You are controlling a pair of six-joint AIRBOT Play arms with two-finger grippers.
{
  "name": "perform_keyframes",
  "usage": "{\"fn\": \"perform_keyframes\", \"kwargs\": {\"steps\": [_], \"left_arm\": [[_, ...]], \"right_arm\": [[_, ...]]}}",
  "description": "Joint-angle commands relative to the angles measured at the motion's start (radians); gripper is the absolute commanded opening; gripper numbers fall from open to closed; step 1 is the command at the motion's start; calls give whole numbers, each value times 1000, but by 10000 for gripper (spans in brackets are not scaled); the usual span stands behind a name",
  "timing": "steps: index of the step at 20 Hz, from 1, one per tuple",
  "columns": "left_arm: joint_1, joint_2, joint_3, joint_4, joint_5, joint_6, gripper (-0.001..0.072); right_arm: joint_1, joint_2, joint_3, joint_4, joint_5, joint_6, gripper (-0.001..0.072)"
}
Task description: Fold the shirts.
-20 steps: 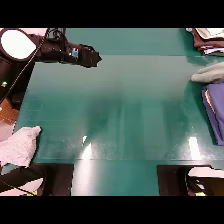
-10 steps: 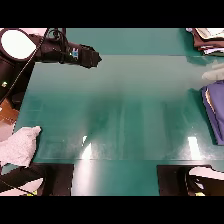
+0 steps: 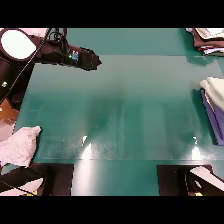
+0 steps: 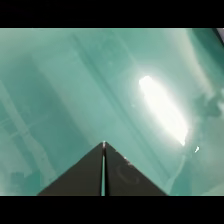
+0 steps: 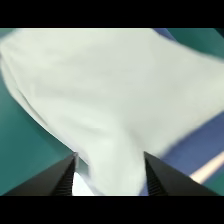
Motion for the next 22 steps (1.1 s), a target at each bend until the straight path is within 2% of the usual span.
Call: {"fn": "perform_keyframes", "kwargs": {"steps": [1,3,6,9,12,13,14,17,18,22], "left_arm": [[0,0,0,0,-11,2,23],[0,-1,0,0,-10,2,23],[0,-1,0,-1,-10,2,24],[0,0,0,0,-10,1,24],[0,0,0,-9,-12,-2,23],[0,0,0,-9,-2,-2,23],[0,0,0,-9,10,-2,24],[0,0,0,-9,48,-2,23],[0,0,0,-9,54,-2,24],[0,0,0,-9,82,-2,23]], "right_arm": [[-90,77,-111,-97,21,2,543],[-108,89,-118,-87,30,26,569],[-38,98,-118,98,22,40,569],[161,98,-118,270,23,39,568],[433,98,-118,301,10,39,565],[513,97,-118,300,-1,39,543],[594,98,-118,300,-21,38,477],[788,98,-118,300,-75,35,157],[835,98,-118,299,-89,34,8],[934,98,-118,293,-137,33,14]]}}
